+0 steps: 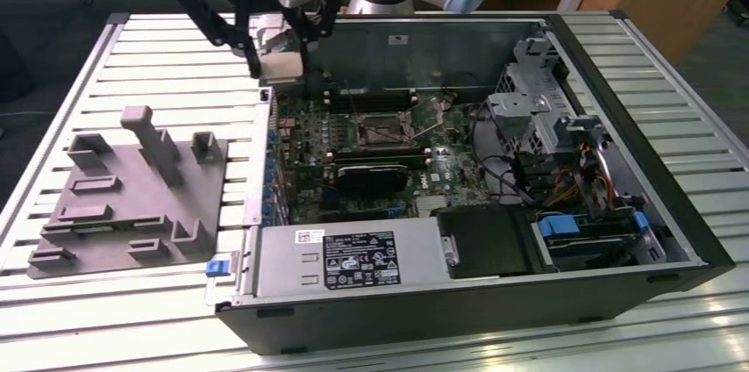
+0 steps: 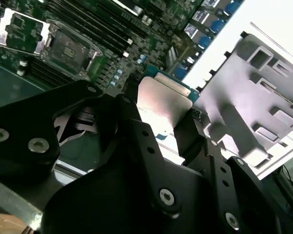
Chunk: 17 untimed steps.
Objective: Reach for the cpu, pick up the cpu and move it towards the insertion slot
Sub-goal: 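Pick up the cpu and move it towards the insertion slot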
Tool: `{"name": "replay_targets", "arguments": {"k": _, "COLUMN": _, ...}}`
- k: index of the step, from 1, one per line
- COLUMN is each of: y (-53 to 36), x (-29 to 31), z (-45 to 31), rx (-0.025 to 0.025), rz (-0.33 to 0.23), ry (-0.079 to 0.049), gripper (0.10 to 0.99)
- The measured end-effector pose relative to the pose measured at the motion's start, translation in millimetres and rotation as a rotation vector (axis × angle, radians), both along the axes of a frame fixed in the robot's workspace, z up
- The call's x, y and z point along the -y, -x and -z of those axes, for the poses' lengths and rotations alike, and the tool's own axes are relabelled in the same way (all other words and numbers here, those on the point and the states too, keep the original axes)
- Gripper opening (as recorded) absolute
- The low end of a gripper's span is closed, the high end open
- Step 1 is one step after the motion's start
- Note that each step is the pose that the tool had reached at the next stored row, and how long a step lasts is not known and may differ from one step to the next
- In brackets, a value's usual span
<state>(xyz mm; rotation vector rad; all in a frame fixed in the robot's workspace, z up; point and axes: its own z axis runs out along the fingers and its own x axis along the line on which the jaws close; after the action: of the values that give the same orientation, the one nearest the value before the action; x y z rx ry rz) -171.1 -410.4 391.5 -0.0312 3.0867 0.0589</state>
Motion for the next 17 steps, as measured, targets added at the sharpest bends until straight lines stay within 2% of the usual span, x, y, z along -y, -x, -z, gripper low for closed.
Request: {"name": "replay_targets", "arguments": {"k": 17, "y": -57.3, "x": 0.0, "z": 0.0, "rx": -0.0010, "rz": 0.000, "ry": 0.000, "gripper": 0.541}}
